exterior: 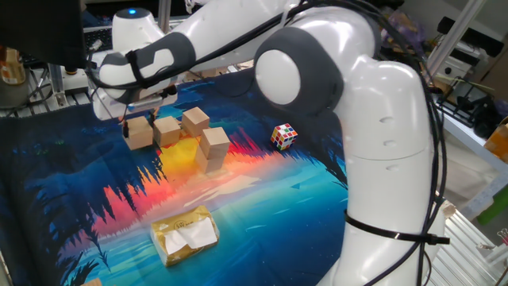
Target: Stack the blocks in a vertical line of five
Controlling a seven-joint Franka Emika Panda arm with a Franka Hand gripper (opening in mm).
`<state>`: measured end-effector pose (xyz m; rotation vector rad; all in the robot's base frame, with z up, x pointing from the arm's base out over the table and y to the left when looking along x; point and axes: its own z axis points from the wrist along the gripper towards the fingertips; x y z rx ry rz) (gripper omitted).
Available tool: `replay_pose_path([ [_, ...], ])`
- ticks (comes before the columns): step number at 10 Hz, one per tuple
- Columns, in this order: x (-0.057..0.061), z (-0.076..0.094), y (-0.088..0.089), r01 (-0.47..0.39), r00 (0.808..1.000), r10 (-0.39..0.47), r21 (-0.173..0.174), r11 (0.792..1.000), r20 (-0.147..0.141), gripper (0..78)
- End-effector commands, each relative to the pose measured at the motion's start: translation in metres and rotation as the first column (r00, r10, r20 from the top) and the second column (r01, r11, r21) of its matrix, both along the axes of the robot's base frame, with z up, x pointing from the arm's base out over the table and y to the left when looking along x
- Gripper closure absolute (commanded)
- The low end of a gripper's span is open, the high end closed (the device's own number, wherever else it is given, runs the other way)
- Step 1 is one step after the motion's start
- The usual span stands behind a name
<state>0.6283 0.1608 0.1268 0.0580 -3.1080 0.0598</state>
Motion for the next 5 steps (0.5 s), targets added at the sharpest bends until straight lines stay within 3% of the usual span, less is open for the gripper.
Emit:
replay_pose_path([
  [1, -0.003, 0.018, -0.011, 0.008, 1.000, -0.008, -0.005, 1.000, 0.006, 76.4],
  [5, -0.002, 0.037, -0.028, 0.001, 1.000, 0.000, -0.009, 1.000, 0.005, 76.4],
])
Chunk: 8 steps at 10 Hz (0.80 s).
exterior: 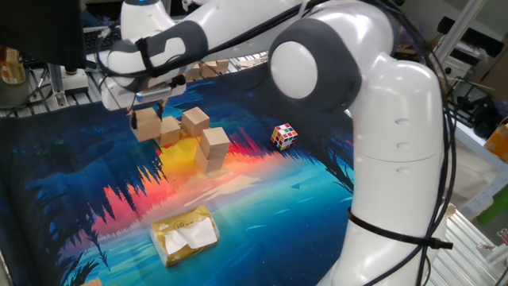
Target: Stack the blocks in a vertical line of five
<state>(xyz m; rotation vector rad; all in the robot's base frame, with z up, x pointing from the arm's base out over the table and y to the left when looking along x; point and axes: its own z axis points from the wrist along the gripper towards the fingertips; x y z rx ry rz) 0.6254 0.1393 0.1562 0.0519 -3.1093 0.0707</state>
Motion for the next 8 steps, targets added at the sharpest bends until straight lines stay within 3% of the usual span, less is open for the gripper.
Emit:
replay_pose_path([
  [1, -0.0013, 0.0096, -0.0100, -0.003, 1.000, 0.003, -0.002, 1.000, 0.004, 76.4],
  [8, -0.0091, 0.0164, -0.0144, 0.030, 1.000, -0.030, 0.002, 1.000, 0.007, 76.4],
])
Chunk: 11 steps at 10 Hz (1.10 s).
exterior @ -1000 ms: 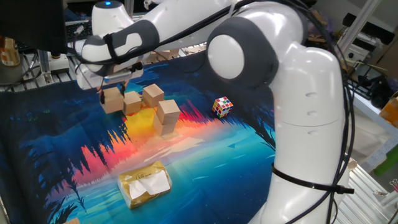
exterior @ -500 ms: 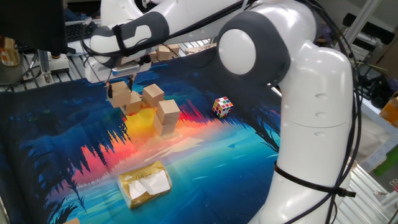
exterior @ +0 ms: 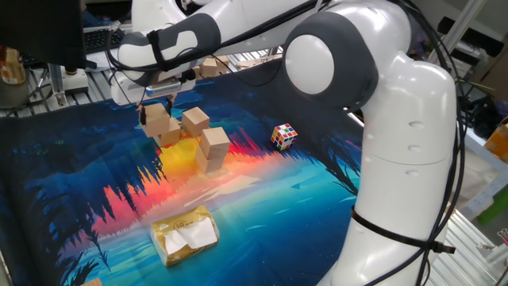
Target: Stack the blocks in a vertical line of five
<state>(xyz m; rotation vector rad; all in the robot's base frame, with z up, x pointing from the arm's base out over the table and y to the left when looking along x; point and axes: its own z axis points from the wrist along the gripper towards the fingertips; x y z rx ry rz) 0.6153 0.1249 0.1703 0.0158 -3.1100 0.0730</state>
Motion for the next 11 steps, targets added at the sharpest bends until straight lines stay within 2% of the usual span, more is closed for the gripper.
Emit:
replay_pose_path([
  [1, 0.0007, 0.0024, 0.0003, 0.011, 1.000, -0.011, 0.006, 1.000, 0.011, 76.4],
  [7, 0.0009, 0.0024, 0.0003, 0.029, 1.000, -0.029, -0.001, 1.000, 0.008, 76.4],
  [10, 0.0009, 0.0024, 0.0003, 0.113, 0.993, -0.113, 0.003, 0.994, 0.022, 76.4],
  [11, 0.0009, 0.0024, 0.0003, 0.114, 0.993, -0.114, 0.003, 0.993, 0.023, 76.4],
])
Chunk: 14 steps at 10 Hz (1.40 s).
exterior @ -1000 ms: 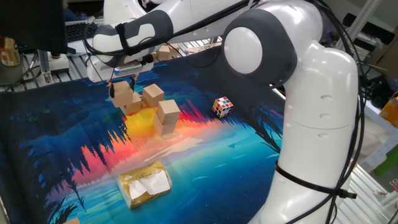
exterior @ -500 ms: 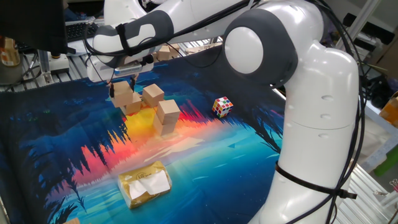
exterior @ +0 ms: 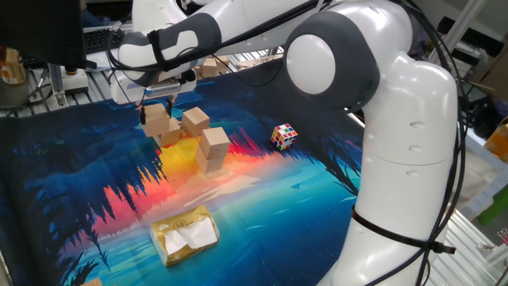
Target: Stack the blocks in a vertical line of five
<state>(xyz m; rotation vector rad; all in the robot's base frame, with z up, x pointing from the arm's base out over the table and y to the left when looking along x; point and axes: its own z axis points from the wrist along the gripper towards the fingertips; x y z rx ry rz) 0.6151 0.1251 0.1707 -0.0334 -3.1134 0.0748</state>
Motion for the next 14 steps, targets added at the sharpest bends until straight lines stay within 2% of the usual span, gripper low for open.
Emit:
replay_pose_path([
  [1, 0.001, 0.002, 0.000, 0.096, 0.995, -0.096, 0.006, 0.995, 0.033, 76.4],
  [3, 0.001, 0.002, 0.000, 0.112, 0.993, -0.112, 0.009, 0.994, 0.042, 76.4],
  [8, 0.001, 0.002, 0.000, 0.113, 0.993, -0.114, 0.027, 0.993, 0.034, 76.4],
  [10, 0.001, 0.002, 0.000, 0.118, 0.992, -0.119, 0.019, 0.993, 0.036, 76.4],
  [11, 0.001, 0.002, 0.000, 0.117, 0.993, -0.117, 0.013, 0.993, 0.034, 76.4],
  [12, 0.001, 0.003, 0.000, 0.109, 0.994, -0.110, 0.012, 0.994, 0.016, 76.4],
  [14, -0.010, 0.012, -0.006, 0.110, 0.994, -0.110, 0.015, 0.994, 0.009, 76.4],
])
